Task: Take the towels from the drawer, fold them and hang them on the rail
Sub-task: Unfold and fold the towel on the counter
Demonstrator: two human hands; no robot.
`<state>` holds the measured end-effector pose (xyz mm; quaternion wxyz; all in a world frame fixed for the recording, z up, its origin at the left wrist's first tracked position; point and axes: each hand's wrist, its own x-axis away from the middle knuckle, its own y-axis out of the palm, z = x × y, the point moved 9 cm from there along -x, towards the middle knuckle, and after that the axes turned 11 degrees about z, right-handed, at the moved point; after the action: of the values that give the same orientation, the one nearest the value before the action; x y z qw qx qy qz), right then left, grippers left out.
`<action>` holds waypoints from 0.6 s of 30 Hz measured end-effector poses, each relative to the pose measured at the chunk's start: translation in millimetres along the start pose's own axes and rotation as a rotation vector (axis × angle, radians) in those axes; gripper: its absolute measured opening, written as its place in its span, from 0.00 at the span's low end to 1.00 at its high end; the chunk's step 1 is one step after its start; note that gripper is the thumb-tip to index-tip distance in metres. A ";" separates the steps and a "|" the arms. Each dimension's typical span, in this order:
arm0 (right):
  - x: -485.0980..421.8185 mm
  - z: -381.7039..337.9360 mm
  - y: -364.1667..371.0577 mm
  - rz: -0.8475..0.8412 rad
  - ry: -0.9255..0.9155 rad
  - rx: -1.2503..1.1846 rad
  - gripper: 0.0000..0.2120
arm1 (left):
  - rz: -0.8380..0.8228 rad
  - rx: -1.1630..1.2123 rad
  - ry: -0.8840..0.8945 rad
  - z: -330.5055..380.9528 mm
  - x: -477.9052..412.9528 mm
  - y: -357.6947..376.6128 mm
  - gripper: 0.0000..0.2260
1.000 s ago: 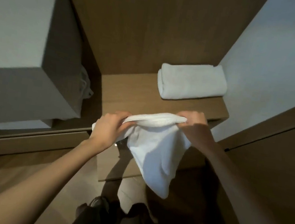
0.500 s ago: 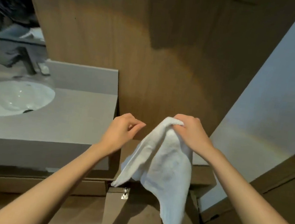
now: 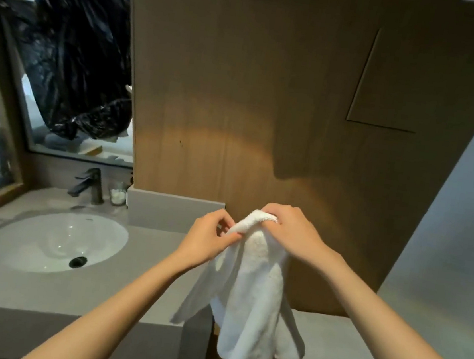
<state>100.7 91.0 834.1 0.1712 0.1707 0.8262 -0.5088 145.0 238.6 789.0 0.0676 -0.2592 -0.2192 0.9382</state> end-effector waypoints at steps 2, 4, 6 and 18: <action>-16.2 -14.0 9.2 0.007 0.029 -0.012 0.08 | 0.005 -0.010 0.002 -15.0 -18.2 -24.7 0.08; -31.3 -27.4 21.3 -0.005 0.041 0.000 0.05 | -0.007 -0.015 0.030 -30.0 -34.2 -48.4 0.08; -44.1 -38.9 34.2 -0.018 0.045 -0.003 0.08 | -0.014 -0.016 0.065 -42.7 -48.7 -72.0 0.07; -53.9 -26.7 120.6 -0.262 0.104 -0.083 0.18 | 0.004 -0.193 0.225 -100.8 -95.7 -159.6 0.05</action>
<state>200.4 160.3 775.7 0.0674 0.0801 0.8696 -0.4825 281.1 396.3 826.4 0.0644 -0.3687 -0.2990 0.8778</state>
